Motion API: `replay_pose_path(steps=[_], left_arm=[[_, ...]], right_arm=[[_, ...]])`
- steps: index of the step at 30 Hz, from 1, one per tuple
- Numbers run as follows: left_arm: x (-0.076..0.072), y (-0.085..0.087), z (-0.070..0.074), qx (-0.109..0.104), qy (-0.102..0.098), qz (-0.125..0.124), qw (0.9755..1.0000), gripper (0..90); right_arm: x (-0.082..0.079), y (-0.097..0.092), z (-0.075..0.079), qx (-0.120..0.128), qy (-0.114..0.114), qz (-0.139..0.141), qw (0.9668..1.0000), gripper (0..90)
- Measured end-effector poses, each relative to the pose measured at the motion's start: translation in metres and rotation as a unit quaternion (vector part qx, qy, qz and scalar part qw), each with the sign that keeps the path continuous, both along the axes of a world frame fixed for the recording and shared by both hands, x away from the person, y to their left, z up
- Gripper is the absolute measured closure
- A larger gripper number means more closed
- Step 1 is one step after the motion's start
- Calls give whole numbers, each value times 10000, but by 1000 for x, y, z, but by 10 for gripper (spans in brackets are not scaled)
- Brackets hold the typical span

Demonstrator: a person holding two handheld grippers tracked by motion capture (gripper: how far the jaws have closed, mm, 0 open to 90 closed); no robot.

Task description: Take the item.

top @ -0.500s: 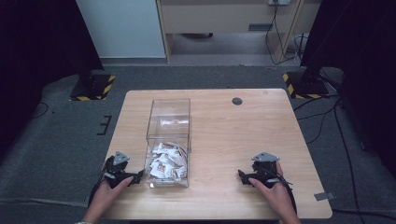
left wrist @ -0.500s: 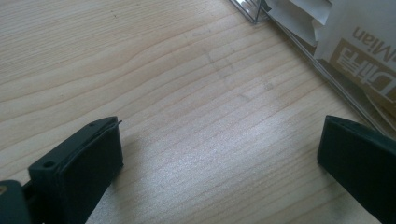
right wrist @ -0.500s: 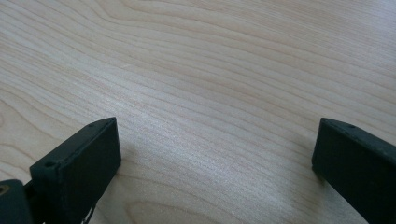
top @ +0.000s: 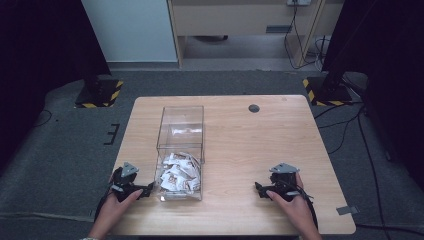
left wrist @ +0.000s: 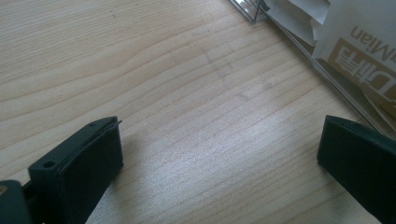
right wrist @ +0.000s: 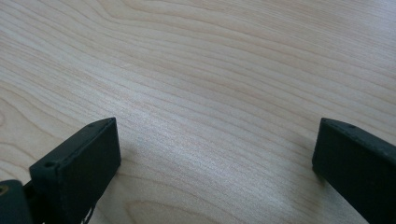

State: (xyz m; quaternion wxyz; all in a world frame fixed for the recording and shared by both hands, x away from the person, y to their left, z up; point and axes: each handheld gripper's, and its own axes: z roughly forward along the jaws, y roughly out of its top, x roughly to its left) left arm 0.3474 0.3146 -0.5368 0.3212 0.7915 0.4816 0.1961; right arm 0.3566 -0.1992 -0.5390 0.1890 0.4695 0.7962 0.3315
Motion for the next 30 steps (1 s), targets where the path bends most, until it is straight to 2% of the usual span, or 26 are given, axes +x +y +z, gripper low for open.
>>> replay_pose_path(steps=[5, 11, 19, 26, 30], left_arm=[[-1, 0, 0, 15, 11, -19, 10000, 0], [-1, 0, 0, 15, 11, -19, 10000, 0], [-1, 0, 0, 14, 11, -20, 10000, 0], [-1, 0, 0, 14, 11, -25, 10000, 0], [-1, 0, 0, 14, 10, -24, 10000, 0]], right_arm=[[0, -1, 2, 47, 14, 50, 10000, 52], [-2, -1, 10, 123, -104, 94, 9998, 46], [-3, -3, 12, 99, -83, 84, 9999, 48], [-3, -5, 17, 184, -128, 31, 9997, 51], [-3, -6, 20, 257, -148, 184, 9994, 48]])
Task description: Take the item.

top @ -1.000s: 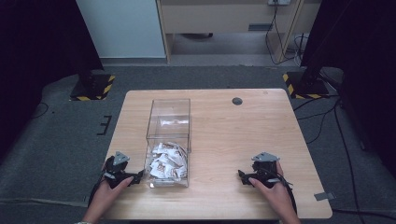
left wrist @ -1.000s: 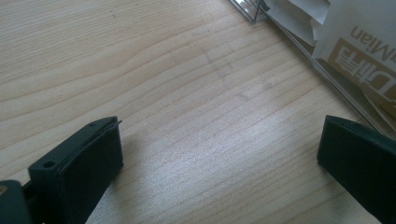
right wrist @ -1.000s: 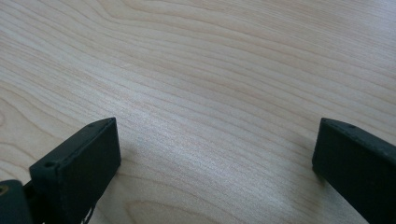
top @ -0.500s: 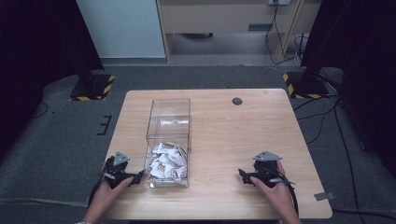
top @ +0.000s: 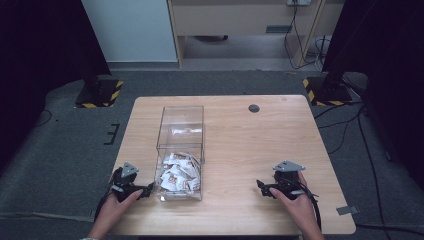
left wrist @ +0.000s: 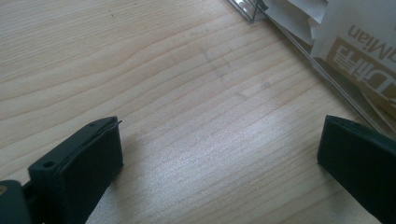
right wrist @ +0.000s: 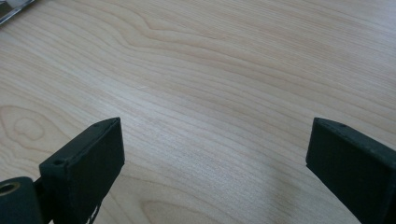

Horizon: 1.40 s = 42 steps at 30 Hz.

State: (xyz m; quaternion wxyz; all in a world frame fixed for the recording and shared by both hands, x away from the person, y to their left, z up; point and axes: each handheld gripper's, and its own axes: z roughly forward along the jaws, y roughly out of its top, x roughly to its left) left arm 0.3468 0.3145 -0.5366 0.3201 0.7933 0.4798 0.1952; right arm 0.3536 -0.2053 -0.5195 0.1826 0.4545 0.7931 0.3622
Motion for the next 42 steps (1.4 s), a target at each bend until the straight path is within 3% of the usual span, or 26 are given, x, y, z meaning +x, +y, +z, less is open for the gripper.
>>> replay_pose_path(steps=[23, 42], left_arm=[[0, 0, 0, -3, -3, -6, 10000, 0], [0, 0, 0, -3, -4, -7, 10000, 0]], right_arm=[[3, 25, 51, -33, -104, 423, 9990, 76], [11, 41, 82, -164, -82, 717, 9973, 124]])
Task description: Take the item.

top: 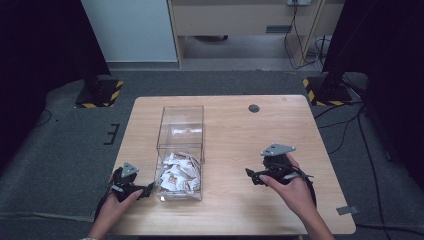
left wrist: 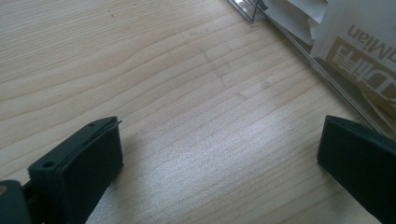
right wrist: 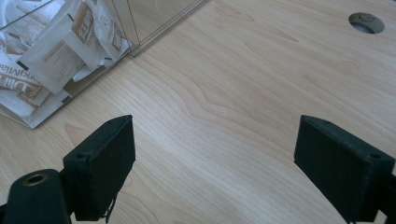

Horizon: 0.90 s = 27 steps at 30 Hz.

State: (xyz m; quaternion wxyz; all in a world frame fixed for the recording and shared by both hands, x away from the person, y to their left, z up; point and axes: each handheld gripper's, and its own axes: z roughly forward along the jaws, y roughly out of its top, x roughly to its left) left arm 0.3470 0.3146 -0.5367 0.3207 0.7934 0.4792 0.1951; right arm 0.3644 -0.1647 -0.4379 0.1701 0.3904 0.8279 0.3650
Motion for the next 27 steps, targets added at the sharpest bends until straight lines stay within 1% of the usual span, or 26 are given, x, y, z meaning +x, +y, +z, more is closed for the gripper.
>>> replay_pose_path(steps=[4, 7, 9, 12, 13, 20, 22, 23, 25, 27], left_arm=[[0, 0, 0, 1, 1, -2, 10000, 0], [0, 0, 0, 1, 1, -3, 10000, 0], [0, 0, 0, 1, 0, -1, 10000, 0], [0, 0, 0, 2, 1, -2, 10000, 0], [0, 0, 0, 2, 1, -2, 10000, 0], [0, 0, 0, 1, -1, -1, 10000, 0], [0, 0, 0, 0, 0, -1, 10000, 0], [0, 0, 0, 1, -1, -1, 10000, 0], [0, 0, 0, 0, 0, -2, 10000, 0], [0, 0, 0, 0, 0, -5, 10000, 0]], right_arm=[[1, 1, 5, 17, 13, -27, 10000, 125], [1, 1, 8, 37, -82, -40, 10000, 123], [1, 3, 9, 40, -76, -25, 10000, 129], [1, 6, 12, 9, -88, 25, 10000, 140], [1, 7, 13, -11, -123, 57, 9999, 141], [2, 15, 24, -4, -217, 175, 9996, 176], [3, 19, 27, -10, -236, 222, 9995, 186], [3, 23, 30, -19, -255, 297, 9992, 214], [3, 25, 31, -11, -240, 328, 9992, 217], [4, 32, 34, -31, -264, 413, 9988, 233]])
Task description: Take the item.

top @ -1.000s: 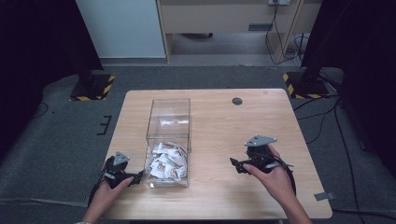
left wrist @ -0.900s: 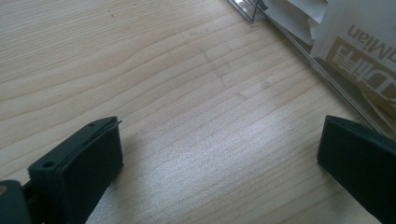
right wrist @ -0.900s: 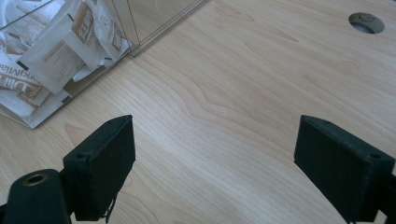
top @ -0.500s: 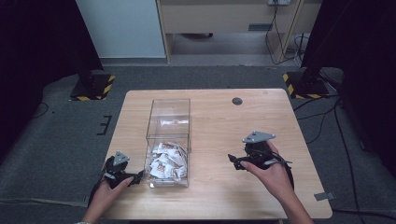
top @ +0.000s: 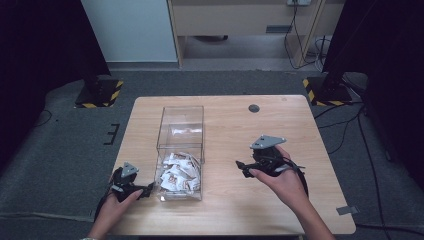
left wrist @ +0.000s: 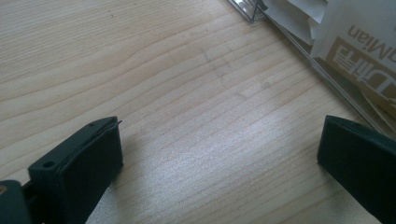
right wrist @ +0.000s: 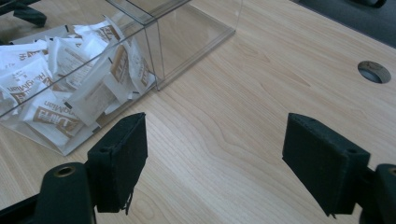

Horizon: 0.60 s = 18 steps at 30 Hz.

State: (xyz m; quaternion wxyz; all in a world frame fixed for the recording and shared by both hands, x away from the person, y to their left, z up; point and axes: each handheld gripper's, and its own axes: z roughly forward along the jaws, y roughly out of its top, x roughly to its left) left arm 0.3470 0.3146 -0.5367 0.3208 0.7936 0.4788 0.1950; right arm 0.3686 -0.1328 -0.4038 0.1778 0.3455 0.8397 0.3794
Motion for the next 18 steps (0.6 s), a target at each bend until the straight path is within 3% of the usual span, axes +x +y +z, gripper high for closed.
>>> replay_pose_path(steps=[18], left_arm=[[0, 0, 0, -8, -3, -6, 10000, 0]], right_arm=[[6, 40, 13, -46, -25, 290, 9996, 302]])
